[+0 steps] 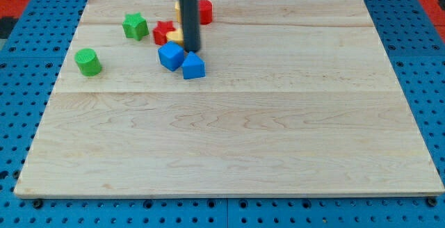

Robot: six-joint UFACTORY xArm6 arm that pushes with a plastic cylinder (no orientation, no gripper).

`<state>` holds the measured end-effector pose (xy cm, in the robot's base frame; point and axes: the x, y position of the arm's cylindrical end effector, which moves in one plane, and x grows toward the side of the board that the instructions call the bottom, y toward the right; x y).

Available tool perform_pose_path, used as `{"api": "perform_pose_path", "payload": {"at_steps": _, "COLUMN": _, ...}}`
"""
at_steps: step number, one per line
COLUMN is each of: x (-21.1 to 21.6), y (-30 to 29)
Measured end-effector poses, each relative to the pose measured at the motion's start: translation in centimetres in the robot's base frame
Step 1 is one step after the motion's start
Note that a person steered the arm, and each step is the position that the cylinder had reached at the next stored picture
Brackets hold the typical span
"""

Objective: Push the red circle with yellow hexagon towards top center of the board

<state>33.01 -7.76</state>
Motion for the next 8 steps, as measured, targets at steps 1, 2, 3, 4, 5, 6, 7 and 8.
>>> {"api": "perform_pose_path", "payload": {"at_steps": 1, "x": -3.0, "y": -4.0}}
{"api": "perform_pose_path", "payload": {"at_steps": 2, "x": -2.2, "y": -2.9}}
{"api": "perform_pose_path", "payload": {"at_steps": 3, "x": -4.0, "y": -4.0}}
{"api": "perform_pose_path", "payload": {"at_steps": 4, "x": -8.1, "y": -5.6}}
{"api": "perform_pose_path", "payload": {"at_steps": 5, "x": -10.5, "y": -4.5}}
{"api": "perform_pose_path", "payload": {"at_steps": 6, "x": -9.6, "y": -1.3}}
{"api": "perform_pose_path", "payload": {"at_steps": 7, "x": -8.4, "y": -0.9}}
{"api": "perform_pose_path", "payload": {"at_steps": 8, "x": -8.4, "y": 0.9}}
